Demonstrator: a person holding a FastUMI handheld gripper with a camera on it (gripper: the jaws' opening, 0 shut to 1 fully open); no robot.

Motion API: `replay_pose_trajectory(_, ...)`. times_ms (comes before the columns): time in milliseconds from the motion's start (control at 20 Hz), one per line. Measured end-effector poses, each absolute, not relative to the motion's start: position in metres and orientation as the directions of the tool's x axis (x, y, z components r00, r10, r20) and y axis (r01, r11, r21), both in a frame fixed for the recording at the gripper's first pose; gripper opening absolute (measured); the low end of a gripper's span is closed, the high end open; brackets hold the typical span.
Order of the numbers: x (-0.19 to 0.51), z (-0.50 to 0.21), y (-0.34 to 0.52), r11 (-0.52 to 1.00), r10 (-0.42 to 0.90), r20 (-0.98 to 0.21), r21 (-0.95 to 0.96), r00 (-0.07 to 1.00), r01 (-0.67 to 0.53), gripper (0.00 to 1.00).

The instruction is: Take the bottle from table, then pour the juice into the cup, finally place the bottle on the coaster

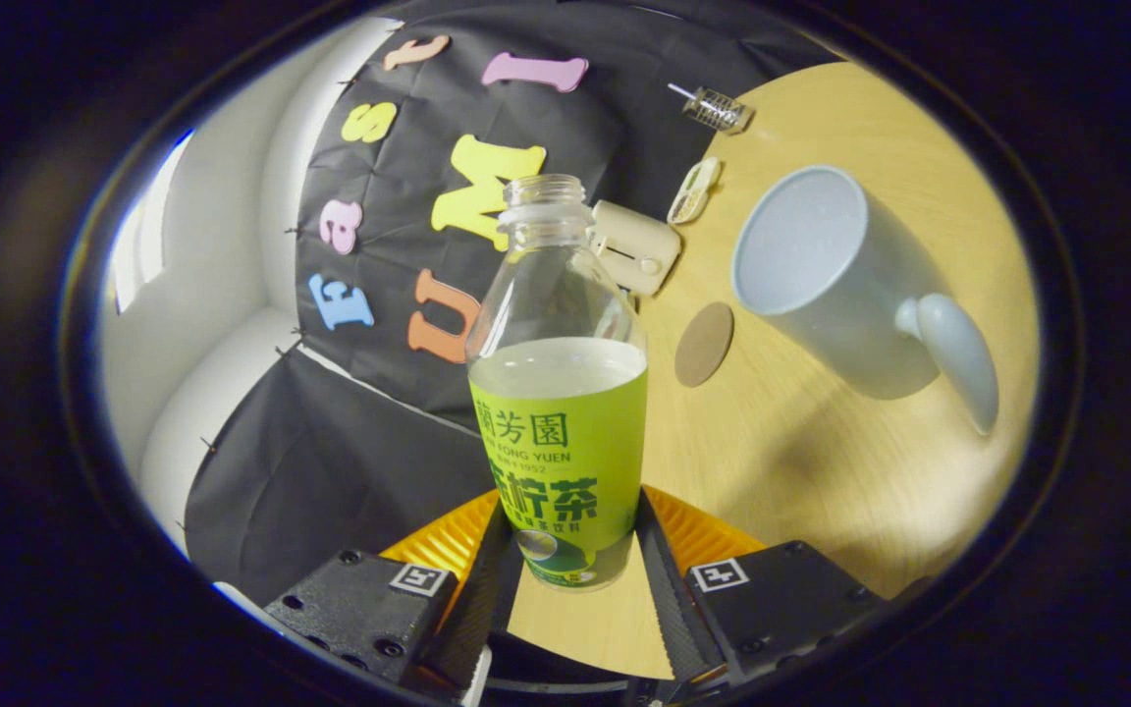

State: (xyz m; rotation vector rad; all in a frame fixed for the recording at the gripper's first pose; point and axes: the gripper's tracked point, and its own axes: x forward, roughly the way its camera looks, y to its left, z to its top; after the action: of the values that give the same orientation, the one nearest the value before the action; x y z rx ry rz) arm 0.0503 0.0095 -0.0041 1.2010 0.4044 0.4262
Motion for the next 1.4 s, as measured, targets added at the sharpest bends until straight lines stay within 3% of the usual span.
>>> replay_pose_trajectory(900,0.046,0.017,0.0,-0.046,0.559,0.043,0.999,0.828,-0.02,0.75)
replay_pose_trajectory(1400,0.045,0.024,-0.003,-0.118,0.549,0.066,0.993,0.833,-0.001,0.75)
